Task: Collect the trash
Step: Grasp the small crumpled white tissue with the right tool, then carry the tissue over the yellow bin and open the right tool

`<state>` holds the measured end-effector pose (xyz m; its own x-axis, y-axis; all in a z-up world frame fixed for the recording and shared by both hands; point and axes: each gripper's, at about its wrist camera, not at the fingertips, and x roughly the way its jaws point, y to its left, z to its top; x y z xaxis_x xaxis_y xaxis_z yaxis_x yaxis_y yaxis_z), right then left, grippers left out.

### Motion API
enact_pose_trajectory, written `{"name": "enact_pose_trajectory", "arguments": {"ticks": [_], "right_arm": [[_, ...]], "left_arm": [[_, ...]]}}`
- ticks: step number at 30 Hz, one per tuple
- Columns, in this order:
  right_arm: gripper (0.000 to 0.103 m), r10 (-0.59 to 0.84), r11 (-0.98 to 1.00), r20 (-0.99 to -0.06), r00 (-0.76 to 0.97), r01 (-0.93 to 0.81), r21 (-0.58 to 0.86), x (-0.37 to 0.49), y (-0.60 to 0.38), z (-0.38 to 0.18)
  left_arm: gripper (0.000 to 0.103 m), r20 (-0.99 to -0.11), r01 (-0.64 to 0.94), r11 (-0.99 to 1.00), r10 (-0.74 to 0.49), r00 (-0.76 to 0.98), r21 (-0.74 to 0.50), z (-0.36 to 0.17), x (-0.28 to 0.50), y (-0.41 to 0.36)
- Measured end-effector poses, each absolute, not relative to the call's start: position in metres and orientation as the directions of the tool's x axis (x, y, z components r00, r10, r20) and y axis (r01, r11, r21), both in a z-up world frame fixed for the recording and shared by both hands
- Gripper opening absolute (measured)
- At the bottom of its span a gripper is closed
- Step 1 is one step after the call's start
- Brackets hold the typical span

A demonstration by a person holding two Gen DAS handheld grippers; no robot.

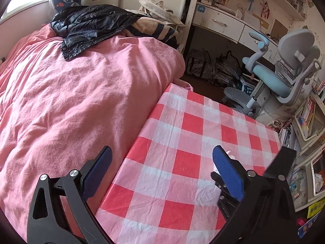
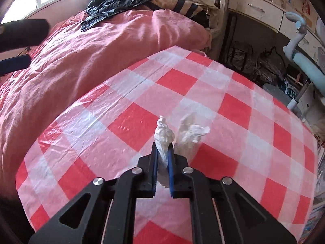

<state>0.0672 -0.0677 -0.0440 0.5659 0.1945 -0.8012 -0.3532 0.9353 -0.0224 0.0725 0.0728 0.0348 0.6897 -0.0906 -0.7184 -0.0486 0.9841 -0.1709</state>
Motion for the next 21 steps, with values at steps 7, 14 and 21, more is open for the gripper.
{"name": "enact_pose_trajectory", "arguments": {"ticks": [7,14,21], "right_arm": [[0.01,0.093,0.978,-0.749,0.656,-0.203,-0.056,-0.045,-0.17,0.001],[0.01,-0.154,0.987,-0.764,0.626,0.132,-0.091,-0.185,-0.324,0.007],[0.013,-0.218,0.937,-0.835,0.506,0.347,-0.035,-0.259,-0.411,-0.053]], "left_arm": [[0.095,-0.723,0.115,0.99,-0.136,0.678,-0.079,0.035,0.052,0.017],[0.096,-0.737,0.28,0.96,-0.206,0.644,-0.023,0.03,0.021,-0.052],[0.096,-0.727,0.37,0.929,-0.24,0.643,0.021,0.032,-0.022,-0.101]]}}
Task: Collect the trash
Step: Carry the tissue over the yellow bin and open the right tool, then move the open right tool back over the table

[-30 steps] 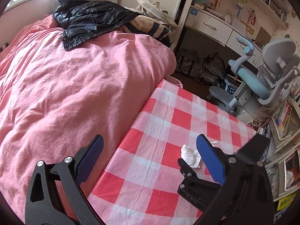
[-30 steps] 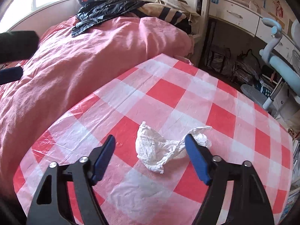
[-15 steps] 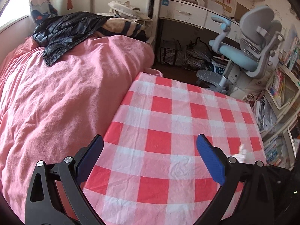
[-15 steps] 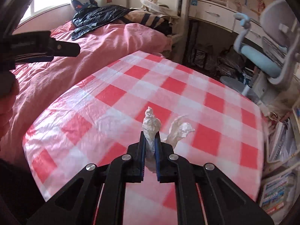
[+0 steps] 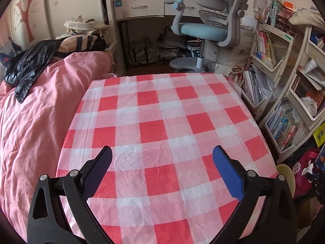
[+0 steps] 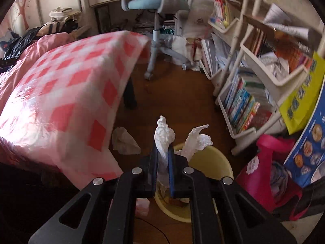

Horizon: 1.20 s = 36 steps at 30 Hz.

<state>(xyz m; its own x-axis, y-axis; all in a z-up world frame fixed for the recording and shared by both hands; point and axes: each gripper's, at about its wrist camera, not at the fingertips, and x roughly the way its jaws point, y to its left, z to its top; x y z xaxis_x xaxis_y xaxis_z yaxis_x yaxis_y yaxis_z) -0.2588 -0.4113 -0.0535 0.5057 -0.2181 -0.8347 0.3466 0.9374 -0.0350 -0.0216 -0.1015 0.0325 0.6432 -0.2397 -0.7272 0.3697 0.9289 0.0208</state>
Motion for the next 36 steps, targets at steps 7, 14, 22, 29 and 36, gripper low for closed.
{"name": "enact_pose_trajectory", "arguments": {"ticks": [7,14,22,29,36], "right_arm": [[0.054,-0.191,0.904,-0.912,0.364,0.428,-0.018,-0.252,-0.437,-0.121],[0.069,-0.247,0.946,-0.776,0.581,0.316,-0.065,-0.215,-0.391,-0.051],[0.088,-0.178,0.983,-0.614,0.769,0.114,-0.142,-0.144,-0.292,0.023],[0.093,-0.144,0.988,-0.559,0.817,0.082,-0.134,-0.106,-0.237,0.047],[0.095,-0.163,0.985,-0.557,0.814,0.102,-0.139,-0.098,-0.209,0.038]], "left_arm": [[0.096,-0.707,0.405,0.911,-0.235,0.667,0.079,0.034,-0.042,-0.128],[0.096,-0.69,0.385,0.922,-0.25,0.68,0.046,0.04,-0.038,-0.127],[0.096,-0.669,0.337,0.941,-0.247,0.701,0.006,0.052,-0.029,-0.1],[0.096,-0.651,0.295,0.955,-0.222,0.726,0.003,0.058,-0.025,-0.071],[0.096,-0.644,0.278,0.961,-0.207,0.737,0.01,0.06,-0.024,-0.056]]}}
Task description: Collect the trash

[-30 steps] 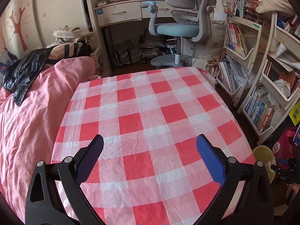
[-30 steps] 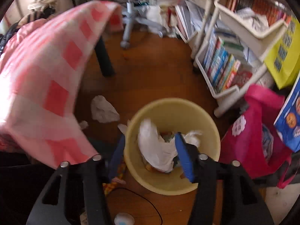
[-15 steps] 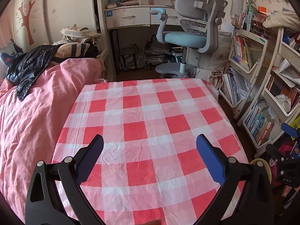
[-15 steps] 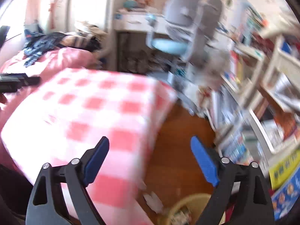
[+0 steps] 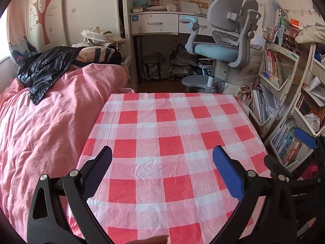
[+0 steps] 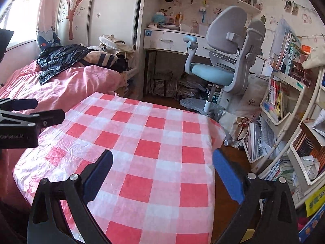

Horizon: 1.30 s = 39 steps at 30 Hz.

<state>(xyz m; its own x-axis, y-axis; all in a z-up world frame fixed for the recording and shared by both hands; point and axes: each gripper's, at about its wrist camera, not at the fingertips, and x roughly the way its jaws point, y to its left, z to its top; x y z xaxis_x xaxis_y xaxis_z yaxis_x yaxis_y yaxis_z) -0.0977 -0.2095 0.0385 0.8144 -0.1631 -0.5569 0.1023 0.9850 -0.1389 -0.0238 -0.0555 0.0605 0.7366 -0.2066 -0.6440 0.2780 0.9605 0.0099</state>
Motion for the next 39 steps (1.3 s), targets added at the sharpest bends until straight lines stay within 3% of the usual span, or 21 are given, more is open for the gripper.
{"name": "enact_pose_trajectory", "arguments": {"ticks": [19,27,34,39], "right_arm": [[0.095,-0.178,0.975,-0.558,0.81,0.068,-0.213,-0.095,-0.196,0.032],[0.095,-0.181,0.974,-0.56,0.809,0.068,-0.216,-0.095,-0.195,0.032],[0.095,-0.179,0.974,-0.574,0.799,0.06,-0.22,-0.094,-0.195,0.026],[0.095,-0.162,0.978,-0.64,0.751,0.037,-0.205,-0.081,-0.198,0.009]], "left_arm": [[0.096,-0.646,0.274,0.962,-0.203,0.736,0.009,0.06,-0.022,-0.052],[0.096,-0.631,0.325,0.938,-0.325,0.704,-0.121,0.058,-0.023,-0.045],[0.096,-0.627,0.285,0.958,-0.242,0.741,-0.033,0.061,-0.022,-0.046],[0.096,-0.705,0.264,0.964,-0.197,0.681,-0.015,0.05,-0.008,-0.039]]}}
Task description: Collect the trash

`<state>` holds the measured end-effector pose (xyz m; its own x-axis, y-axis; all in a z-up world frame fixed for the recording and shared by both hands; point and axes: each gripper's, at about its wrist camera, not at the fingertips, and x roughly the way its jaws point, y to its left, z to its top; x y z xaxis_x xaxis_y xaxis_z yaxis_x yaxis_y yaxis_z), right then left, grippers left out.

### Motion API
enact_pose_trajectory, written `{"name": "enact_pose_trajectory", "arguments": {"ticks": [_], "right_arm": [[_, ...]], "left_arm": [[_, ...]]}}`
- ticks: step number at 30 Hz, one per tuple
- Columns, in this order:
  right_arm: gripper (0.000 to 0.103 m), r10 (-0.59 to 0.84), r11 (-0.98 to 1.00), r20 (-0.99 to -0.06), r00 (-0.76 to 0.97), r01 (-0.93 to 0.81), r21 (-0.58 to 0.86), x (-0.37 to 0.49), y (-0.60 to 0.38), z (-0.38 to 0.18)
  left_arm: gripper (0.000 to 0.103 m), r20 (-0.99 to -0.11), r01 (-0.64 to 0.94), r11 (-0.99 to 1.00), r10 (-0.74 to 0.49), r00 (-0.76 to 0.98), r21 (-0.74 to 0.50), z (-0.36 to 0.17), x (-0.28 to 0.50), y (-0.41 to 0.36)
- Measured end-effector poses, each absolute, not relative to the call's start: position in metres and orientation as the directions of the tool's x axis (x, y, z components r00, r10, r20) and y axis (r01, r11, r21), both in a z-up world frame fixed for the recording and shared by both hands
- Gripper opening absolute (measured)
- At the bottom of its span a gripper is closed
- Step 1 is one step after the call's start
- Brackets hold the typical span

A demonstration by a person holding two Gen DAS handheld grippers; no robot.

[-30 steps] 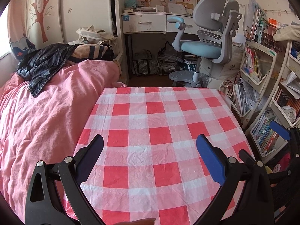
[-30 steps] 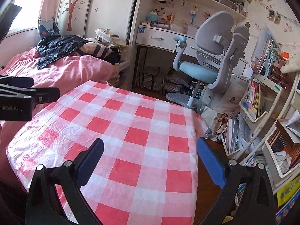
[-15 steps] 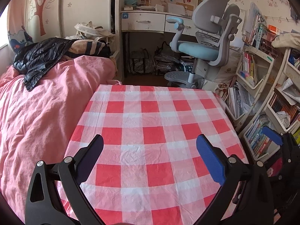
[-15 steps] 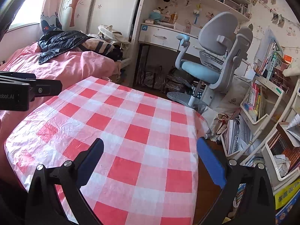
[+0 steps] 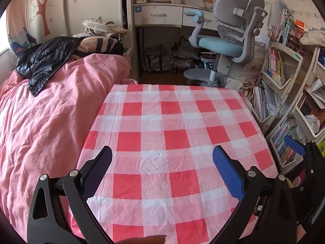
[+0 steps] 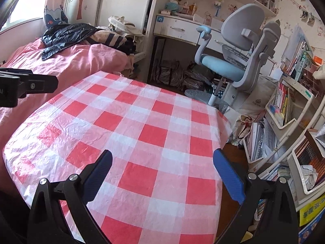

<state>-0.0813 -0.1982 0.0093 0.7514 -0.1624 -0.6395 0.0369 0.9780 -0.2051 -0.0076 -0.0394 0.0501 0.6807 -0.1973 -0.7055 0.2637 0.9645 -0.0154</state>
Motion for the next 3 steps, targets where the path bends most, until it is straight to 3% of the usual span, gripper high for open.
{"name": "enact_pose_trajectory", "arguments": {"ticks": [3], "right_arm": [[0.095,-0.142,0.985,-0.701,0.699,0.029,-0.17,-0.067,-0.205,-0.008]], "left_arm": [[0.096,-0.739,0.238,0.971,-0.158,0.655,0.003,0.041,-0.001,-0.036]]}}
